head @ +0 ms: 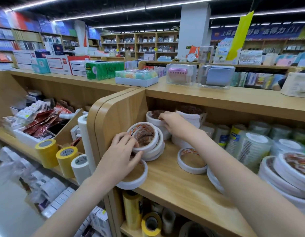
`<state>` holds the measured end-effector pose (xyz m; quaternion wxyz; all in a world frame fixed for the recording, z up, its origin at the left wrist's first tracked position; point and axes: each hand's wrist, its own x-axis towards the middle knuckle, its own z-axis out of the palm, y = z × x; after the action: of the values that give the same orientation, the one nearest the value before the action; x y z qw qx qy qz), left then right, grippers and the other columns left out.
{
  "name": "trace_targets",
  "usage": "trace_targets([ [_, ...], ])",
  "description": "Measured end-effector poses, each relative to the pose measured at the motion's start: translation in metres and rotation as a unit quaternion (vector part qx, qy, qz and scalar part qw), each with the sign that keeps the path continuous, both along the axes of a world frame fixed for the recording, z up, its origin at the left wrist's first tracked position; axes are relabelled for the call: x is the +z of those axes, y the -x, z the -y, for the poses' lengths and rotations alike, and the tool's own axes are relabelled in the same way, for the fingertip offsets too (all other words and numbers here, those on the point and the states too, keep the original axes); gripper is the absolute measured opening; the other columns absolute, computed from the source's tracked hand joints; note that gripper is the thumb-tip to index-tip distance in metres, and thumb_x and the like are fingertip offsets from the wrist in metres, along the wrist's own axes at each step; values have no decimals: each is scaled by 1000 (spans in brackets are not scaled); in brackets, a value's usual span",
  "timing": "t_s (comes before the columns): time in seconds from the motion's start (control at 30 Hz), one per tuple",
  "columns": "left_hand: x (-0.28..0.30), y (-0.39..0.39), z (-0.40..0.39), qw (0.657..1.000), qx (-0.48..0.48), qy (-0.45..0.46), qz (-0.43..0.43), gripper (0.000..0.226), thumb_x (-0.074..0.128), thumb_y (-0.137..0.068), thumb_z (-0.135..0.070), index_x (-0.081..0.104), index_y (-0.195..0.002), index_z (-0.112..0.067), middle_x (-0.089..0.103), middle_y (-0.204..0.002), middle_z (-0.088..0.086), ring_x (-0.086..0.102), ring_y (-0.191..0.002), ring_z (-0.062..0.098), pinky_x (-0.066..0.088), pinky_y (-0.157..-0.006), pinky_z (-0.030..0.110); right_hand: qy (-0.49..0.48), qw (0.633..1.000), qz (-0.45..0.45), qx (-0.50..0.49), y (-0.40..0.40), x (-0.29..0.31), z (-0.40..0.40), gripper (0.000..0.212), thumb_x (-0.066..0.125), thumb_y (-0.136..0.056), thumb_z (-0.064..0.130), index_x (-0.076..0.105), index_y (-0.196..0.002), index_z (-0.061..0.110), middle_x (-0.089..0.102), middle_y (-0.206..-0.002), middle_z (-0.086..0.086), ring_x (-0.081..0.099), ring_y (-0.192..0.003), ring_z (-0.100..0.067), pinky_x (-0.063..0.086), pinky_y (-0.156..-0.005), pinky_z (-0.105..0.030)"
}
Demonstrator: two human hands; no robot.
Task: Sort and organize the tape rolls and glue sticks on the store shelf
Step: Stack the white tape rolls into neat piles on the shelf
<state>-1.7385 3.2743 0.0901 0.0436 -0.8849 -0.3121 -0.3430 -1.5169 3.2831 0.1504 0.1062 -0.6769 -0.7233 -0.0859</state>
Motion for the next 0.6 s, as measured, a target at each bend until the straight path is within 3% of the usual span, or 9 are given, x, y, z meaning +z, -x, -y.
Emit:
trace_targets([
  [0.1,0,1,-1,1000,-5,-6,-9,35,41,-84,-43,60,-90,-15,60,-93,-3,42,-109,17,43,-89,31,31,999,3,-11,0,-1,-5,30,51,-88,2,53,-117,4,56,-117,-14,53,-108,-30,44,-85,-35],
  [0.2,-3,1,-5,1000,-7,-15,-22,28,66,-79,-34,66,-100,-14,61,-98,0,44,-110,22,46,-86,34,-16,996,-81,-20,-2,0,-3,22,46,-87,-2,59,-104,4,61,-101,-16,59,-94,-31,49,-77,-38],
  [0.27,-3,-1,-7,999,-1,-11,-32,26,78,-71,-22,69,-93,-13,61,-97,1,42,-109,22,51,-80,37,-52,985,-161,-17,-3,4,0,21,49,-86,-3,60,-103,4,64,-96,-16,62,-86,-28,52,-78,-39],
  [0.4,-1,-2,-7,999,8,-10,-34,22,82,-65,-19,70,-82,-12,61,-94,1,44,-105,22,53,-70,34,-40,939,-340,16,-3,24,25,15,56,-86,-5,59,-97,4,64,-81,-11,66,-65,-13,56,-63,-20],
  [0.5,1,-2,-6,999,10,-16,-48,23,84,-63,-18,70,-80,-11,62,-92,2,53,-101,29,54,-66,34,-7,930,-363,53,-9,37,62,15,58,-84,-6,61,-98,-1,66,-80,-12,68,-69,-17,56,-66,-23],
  [0.6,6,-3,-6,998,16,-15,-56,21,83,-65,-17,71,-80,-10,62,-92,3,54,-100,32,56,-64,38,24,942,-333,49,-18,47,101,14,61,-84,-1,63,-93,9,68,-78,-8,68,-69,-14,55,-64,-22],
])
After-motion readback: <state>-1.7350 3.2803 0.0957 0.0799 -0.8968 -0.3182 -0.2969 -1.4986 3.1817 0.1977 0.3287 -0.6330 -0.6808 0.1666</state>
